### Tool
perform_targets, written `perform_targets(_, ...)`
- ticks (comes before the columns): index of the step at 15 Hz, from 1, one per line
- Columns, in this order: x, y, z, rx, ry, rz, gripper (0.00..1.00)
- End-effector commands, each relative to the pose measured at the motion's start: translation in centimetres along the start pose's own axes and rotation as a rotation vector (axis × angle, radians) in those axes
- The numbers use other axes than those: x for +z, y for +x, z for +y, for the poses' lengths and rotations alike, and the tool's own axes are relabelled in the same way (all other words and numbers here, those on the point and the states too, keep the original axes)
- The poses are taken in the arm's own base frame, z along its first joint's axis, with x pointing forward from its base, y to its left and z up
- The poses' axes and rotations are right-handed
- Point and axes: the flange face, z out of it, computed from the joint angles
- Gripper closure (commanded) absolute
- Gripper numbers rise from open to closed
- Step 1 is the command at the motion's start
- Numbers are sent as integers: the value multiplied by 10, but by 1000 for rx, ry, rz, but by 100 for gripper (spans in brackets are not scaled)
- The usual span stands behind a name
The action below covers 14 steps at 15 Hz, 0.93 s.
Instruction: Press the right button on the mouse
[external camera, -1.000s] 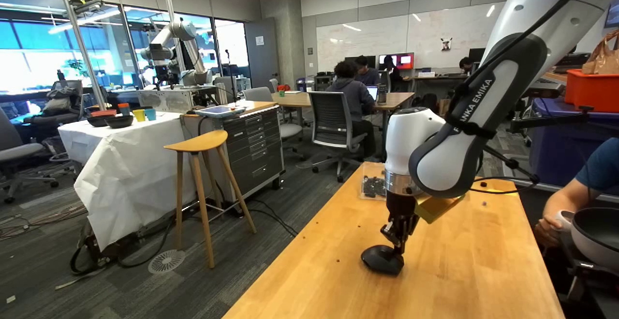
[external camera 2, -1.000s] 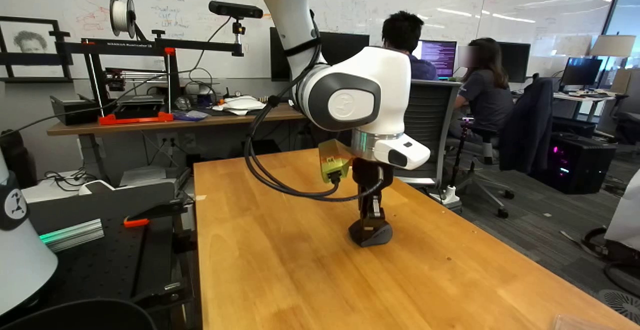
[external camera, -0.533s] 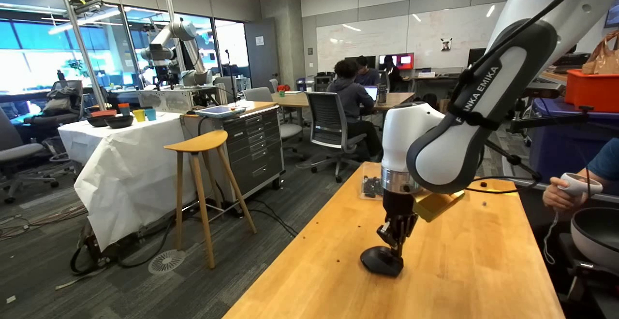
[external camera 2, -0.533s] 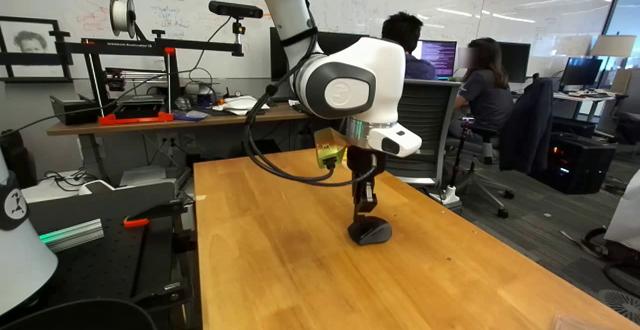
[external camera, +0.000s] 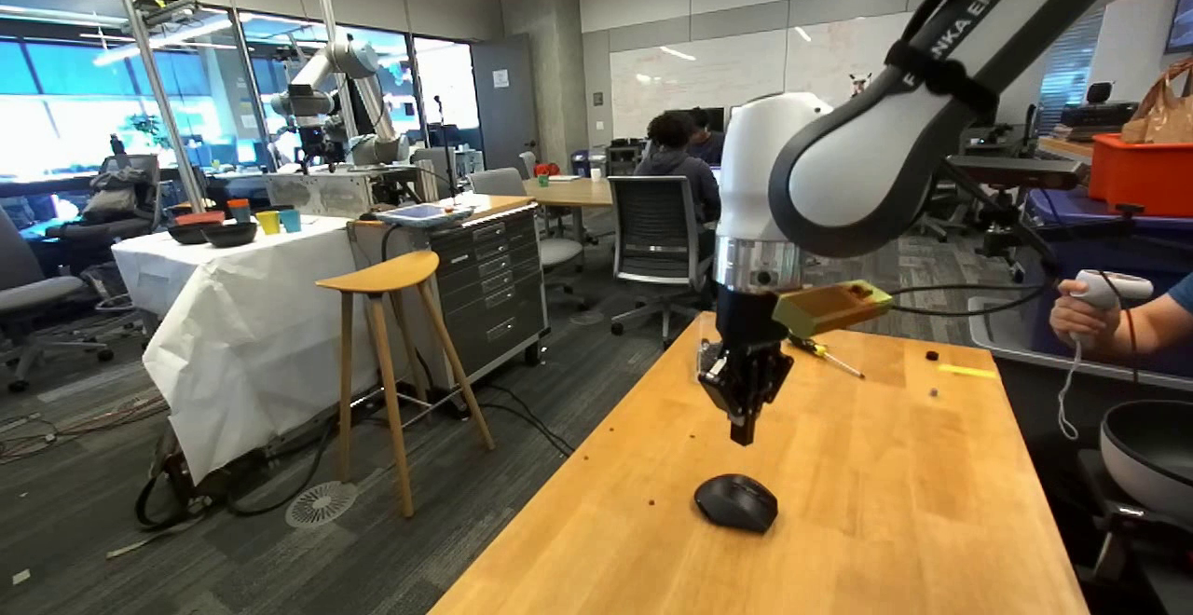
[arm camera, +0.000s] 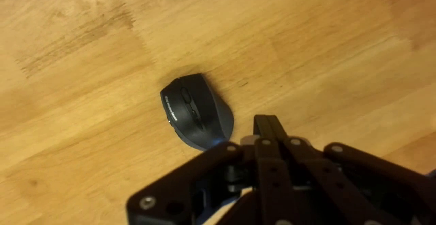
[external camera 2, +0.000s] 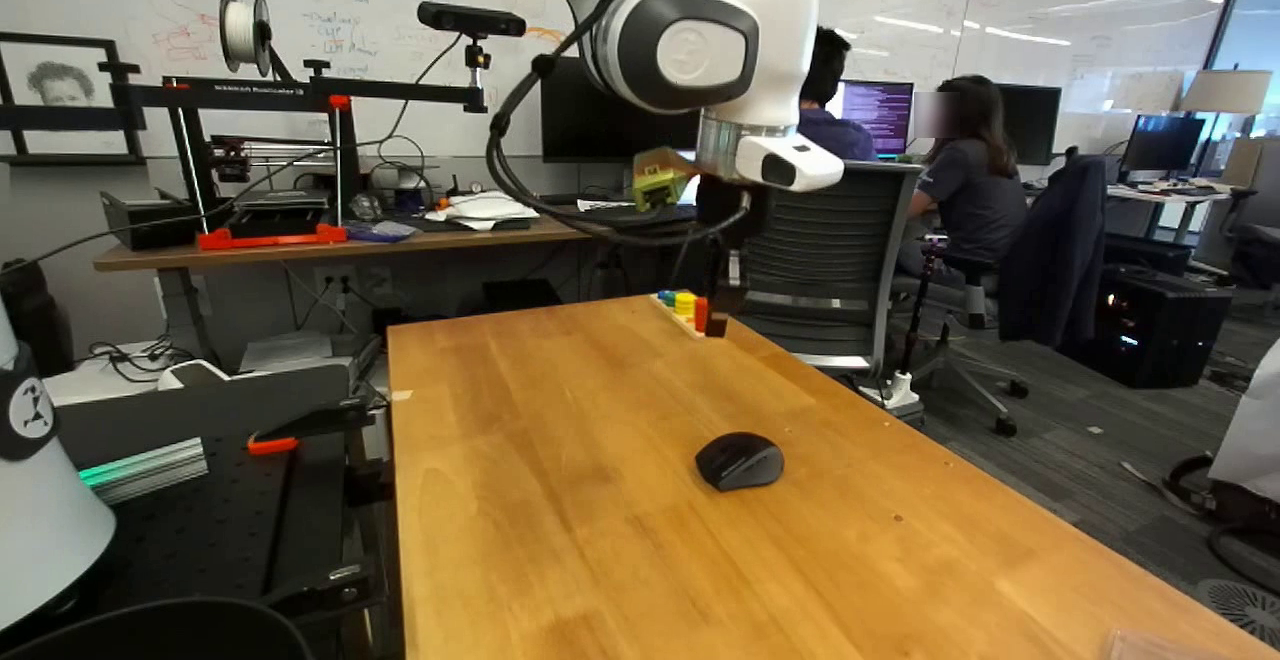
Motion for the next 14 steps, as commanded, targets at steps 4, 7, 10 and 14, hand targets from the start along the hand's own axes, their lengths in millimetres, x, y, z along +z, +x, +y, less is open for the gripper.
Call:
perform_targets(4, -109, -1, -22, 82, 54, 31, 97)
perform_targets(7, -146, -1, -31, 113, 61, 35, 97)
perform_targets(10, -177, -3, -41, 130, 56, 28, 95)
perform_targets(14, -211, -9, -53, 177, 45, 8, 70)
